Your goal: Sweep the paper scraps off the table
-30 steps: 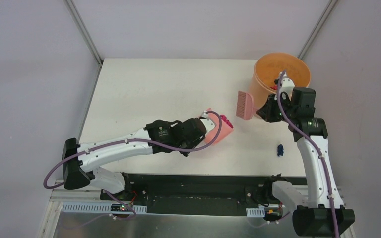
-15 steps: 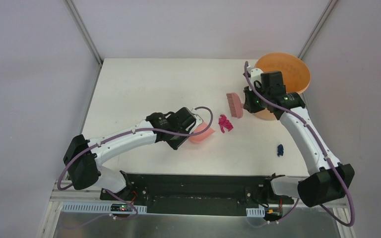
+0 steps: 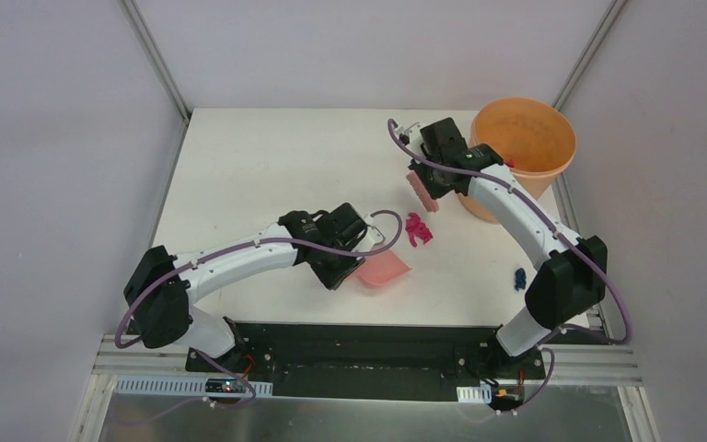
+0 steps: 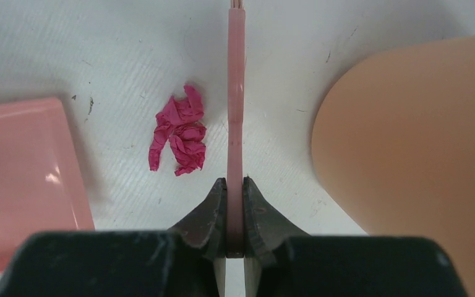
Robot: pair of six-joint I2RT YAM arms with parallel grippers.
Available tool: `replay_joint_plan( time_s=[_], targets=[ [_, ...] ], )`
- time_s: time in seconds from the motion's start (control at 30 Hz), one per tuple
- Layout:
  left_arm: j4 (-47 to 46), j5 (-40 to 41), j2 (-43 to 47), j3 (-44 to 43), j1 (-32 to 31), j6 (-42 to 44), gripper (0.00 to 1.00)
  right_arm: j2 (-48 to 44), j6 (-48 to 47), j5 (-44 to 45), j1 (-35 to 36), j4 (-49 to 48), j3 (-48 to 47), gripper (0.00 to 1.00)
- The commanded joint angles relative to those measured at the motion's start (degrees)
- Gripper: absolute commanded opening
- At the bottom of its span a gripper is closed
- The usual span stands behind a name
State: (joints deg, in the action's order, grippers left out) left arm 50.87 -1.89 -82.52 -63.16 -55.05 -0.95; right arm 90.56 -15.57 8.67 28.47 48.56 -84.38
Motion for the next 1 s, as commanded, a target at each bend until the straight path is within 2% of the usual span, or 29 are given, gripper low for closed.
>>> replay_joint_plan(
  time_s=[0.0, 0.17, 0.5, 0.7, 0.8, 0.87, 0.97],
  targets=[
    [-2.3, -9.4, -1.2, 0.1, -0.1, 2.4, 0.00, 1.5, 0.8, 3.2, 1.0, 1.8, -5.0, 0.00],
    [-1.6, -6.0, -2.5, -0.2, -0.1, 2.3, 0.00, 2.7, 3.9, -2.3, 1.0, 4.3, -6.4, 0.00],
    [-0.1, -1.2, -7.8, -1.3, -1.4, 2.2, 0.00, 2.6, 7.7, -15.2, 1.1, 5.5, -3.1, 0.00],
    [0.2, 1.5, -9.5, -1.8, -1.4, 1.6, 0.00, -2.9, 9.9, -32.2, 0.9, 9.2, -1.9, 0.00],
    [0.1, 1.6, -9.8, -2.0, -1.4, 1.5, 0.00, -6.0, 11.7, -38.7, -1.4, 10.5, -2.1, 0.00],
    [0.2, 1.6, -9.8, -2.0, -1.4, 1.5, 0.00, -7.4, 13.1, -39.5, -4.7, 10.8, -3.9, 0.00],
    [0.1, 1.6, -9.6, -2.1, -1.4, 1.6, 0.00, -7.6, 13.0, -33.9, -8.3, 11.9, -7.2, 0.00]
  ],
)
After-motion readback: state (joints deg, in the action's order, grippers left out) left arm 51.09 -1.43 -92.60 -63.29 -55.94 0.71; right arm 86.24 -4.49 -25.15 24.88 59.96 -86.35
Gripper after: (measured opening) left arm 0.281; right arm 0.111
